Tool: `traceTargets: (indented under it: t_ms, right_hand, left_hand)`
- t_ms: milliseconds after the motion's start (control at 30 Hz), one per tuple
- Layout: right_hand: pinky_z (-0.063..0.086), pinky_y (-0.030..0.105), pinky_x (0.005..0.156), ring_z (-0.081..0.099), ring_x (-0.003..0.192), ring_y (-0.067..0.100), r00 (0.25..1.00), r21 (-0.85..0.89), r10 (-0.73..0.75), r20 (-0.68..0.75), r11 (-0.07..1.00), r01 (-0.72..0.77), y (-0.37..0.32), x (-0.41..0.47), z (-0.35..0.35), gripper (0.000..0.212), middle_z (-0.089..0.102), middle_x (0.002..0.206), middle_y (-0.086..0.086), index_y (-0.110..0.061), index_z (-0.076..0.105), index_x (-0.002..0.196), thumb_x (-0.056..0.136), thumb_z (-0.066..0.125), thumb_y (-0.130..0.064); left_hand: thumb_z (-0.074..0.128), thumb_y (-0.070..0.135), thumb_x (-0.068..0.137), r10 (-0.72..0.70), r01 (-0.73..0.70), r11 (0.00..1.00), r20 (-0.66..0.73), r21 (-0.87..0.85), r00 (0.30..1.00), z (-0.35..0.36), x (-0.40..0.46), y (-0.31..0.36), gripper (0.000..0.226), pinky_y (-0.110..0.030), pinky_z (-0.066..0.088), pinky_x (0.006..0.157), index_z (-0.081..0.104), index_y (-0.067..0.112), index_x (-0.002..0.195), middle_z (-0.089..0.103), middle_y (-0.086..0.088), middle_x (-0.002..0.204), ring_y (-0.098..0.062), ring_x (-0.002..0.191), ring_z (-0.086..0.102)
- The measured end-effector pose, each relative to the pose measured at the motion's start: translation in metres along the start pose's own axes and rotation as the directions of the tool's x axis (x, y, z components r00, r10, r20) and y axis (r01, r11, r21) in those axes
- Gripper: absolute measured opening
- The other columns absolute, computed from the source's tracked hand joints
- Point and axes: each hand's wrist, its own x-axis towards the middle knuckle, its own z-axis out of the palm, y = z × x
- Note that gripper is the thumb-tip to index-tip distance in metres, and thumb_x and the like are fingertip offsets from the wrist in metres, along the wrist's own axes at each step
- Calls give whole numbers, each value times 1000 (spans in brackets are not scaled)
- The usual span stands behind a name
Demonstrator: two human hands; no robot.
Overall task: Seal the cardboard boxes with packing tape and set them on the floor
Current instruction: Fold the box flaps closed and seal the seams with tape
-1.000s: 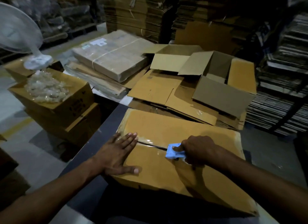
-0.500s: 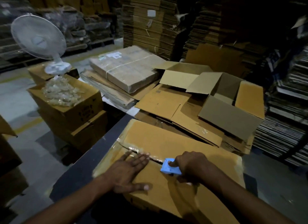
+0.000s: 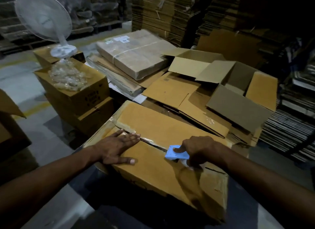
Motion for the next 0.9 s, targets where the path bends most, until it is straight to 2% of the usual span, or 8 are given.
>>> traceTargets:
  t_ms: [133, 233, 300, 400, 467, 567, 800, 900]
  right_hand:
    - [45, 35, 93, 57, 121, 23, 994, -41, -27, -107, 999, 22, 5, -8, 24, 69, 52, 141, 2, -44, 29, 155, 95, 62, -44]
    - [46, 38, 94, 59, 118, 25, 988, -6, -7, -156, 1000, 6, 5, 1, 30, 63, 55, 138, 4, -46, 33, 154, 95, 58, -48]
    - [46, 38, 94, 59, 119, 25, 988, 11, -2, -156, 1000, 4, 7, 3, 29, 63, 55, 137, 4, -46, 35, 152, 95, 58, -48]
    - [46, 40, 96, 59, 119, 28, 987, -4, -9, -161, 1000, 9, 5, 4, 30, 63, 54, 137, 6, -42, 37, 152, 94, 60, -46]
    - [47, 40, 95, 60, 118, 30, 986, -2, -3, -167, 1000, 2, 2, 4, 31, 61, 55, 135, 7, -39, 40, 150, 93, 61, -45]
    - [48, 41, 95, 59, 119, 32, 987, 23, -13, -162, 1000, 17, 3, 7, 32, 62, 54, 135, 8, -40, 40, 152, 93, 61, -44]
    - [47, 45, 103, 56, 125, 28, 991, -24, -49, -123, 999, 47, -8, 7, 19, 61, 53, 138, 7, -30, 42, 150, 94, 63, -37]
    - [44, 45, 100, 55, 124, 29, 996, -52, -51, -68, 997, 48, 4, 0, 22, 60, 54, 137, 7, -25, 42, 147, 93, 66, -35]
  left_hand:
    - [14, 91, 91, -8, 7, 1000, 13, 9, 1000, -1, 0, 5, 100, -43, -11, 128, -15, 29, 164, -16, 9, 172, -2, 155, -21]
    - [10, 96, 85, -71, 69, 997, 44, 35, 997, -6, 1, 23, 111, -47, -15, 126, -16, 22, 164, -22, 5, 170, -11, 155, -25]
    - [11, 97, 84, -96, 96, 995, -12, 4, 995, -12, 8, 45, 116, -49, -15, 125, -6, 17, 166, -20, 1, 170, -16, 157, -22]
    - [16, 95, 87, 5, -7, 1000, -103, -25, 995, -12, 38, 95, 116, -53, -12, 126, 6, 10, 166, -7, -7, 172, -21, 160, -7]
    - [22, 94, 88, 48, -54, 996, -77, -69, 996, -4, 57, 126, 117, -49, -11, 128, 1, 9, 165, -2, -12, 173, -20, 160, -5]
    - [26, 92, 89, -15, 5, 988, -61, -157, 998, 2, 64, 139, 115, -45, -10, 129, -7, 13, 165, -7, -8, 173, -15, 159, -10]
    - [23, 92, 89, -8, 6, 996, -17, -90, 1000, -2, 56, 127, 112, -45, -10, 128, -7, 15, 165, -11, -2, 172, -13, 158, -11]
    - [21, 94, 87, -17, 18, 996, 14, -82, 1000, -1, 55, 126, 114, -45, -8, 129, -2, 15, 166, -12, -1, 172, -11, 159, -11]
